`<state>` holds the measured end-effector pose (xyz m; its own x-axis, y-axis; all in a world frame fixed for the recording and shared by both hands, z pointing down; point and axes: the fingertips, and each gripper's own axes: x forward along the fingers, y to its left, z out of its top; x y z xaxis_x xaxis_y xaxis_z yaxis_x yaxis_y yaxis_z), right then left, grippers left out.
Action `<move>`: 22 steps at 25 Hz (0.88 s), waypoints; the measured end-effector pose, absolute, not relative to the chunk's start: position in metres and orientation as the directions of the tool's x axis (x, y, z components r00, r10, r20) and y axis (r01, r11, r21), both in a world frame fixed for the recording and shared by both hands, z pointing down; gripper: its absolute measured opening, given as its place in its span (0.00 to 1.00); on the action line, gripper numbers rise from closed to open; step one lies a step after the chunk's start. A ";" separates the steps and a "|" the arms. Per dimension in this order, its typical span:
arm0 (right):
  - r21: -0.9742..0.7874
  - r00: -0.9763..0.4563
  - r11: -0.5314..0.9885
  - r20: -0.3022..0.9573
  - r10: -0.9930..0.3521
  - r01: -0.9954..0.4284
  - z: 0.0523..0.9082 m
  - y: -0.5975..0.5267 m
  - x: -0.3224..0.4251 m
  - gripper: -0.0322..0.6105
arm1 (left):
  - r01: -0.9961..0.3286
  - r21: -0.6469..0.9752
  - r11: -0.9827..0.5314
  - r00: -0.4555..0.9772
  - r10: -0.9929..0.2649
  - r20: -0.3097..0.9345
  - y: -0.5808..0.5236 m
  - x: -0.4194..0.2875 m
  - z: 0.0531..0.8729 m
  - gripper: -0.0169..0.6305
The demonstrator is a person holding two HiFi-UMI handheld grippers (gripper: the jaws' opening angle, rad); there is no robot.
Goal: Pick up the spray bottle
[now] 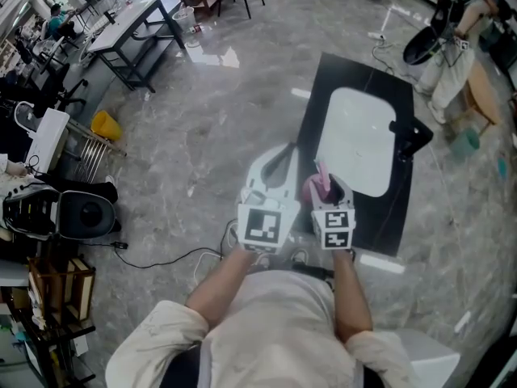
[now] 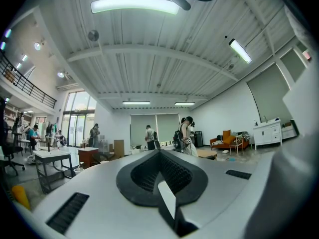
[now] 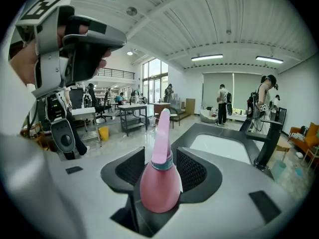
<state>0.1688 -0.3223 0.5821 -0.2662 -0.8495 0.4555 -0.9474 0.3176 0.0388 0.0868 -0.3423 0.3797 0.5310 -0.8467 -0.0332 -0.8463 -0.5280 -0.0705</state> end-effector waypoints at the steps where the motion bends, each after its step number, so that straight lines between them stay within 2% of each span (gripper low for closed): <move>1: 0.036 -0.264 0.315 0.461 -0.847 -0.948 0.585 -0.323 0.169 0.34 | -0.847 -0.068 -0.527 0.530 -0.848 -0.032 -0.342 0.086 0.381 0.03; 22: 0.035 -0.238 0.280 0.433 -0.869 -0.959 0.595 -0.330 0.173 0.29 | -0.850 -0.070 -0.522 0.524 -0.852 -0.007 -0.345 0.082 0.395 0.03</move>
<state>0.1730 -0.3299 0.5950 -0.2384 -0.8692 0.4332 -0.9593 0.2804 0.0345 0.0816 -0.3449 0.3951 0.5236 -0.8519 -0.0068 -0.8501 -0.5219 -0.0702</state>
